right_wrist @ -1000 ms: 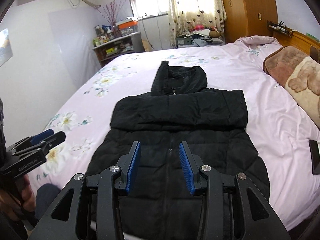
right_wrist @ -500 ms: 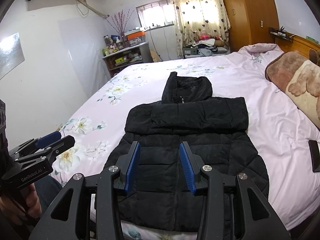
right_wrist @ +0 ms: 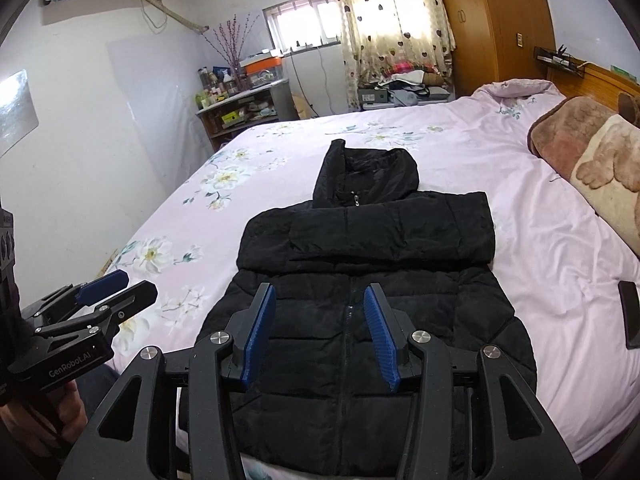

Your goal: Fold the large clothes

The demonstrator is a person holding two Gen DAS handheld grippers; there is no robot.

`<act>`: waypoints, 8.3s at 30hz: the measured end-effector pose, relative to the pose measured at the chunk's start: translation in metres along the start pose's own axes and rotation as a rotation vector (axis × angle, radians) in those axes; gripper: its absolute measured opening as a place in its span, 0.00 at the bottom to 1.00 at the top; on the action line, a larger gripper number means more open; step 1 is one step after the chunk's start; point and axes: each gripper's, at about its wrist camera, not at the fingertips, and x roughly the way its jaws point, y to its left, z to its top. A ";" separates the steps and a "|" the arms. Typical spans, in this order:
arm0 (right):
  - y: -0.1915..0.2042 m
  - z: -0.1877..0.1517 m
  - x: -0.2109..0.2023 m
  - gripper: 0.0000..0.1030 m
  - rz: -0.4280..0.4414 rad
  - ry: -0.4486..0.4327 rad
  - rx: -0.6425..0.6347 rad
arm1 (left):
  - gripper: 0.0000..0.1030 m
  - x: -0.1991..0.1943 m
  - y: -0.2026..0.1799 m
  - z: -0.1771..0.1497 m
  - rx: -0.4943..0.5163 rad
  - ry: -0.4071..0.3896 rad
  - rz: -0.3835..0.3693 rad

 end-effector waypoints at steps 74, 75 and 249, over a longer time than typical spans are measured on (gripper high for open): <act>-0.157 0.084 0.192 0.03 0.004 0.049 0.289 | 0.01 0.216 0.099 0.094 -0.210 -0.025 -0.259; -0.157 0.075 0.192 0.03 -0.001 0.066 0.294 | 0.01 0.214 0.099 0.080 -0.212 0.000 -0.244; -0.234 -0.129 0.057 0.58 -0.261 0.298 0.303 | 0.78 0.106 0.090 -0.188 -0.228 0.366 -0.078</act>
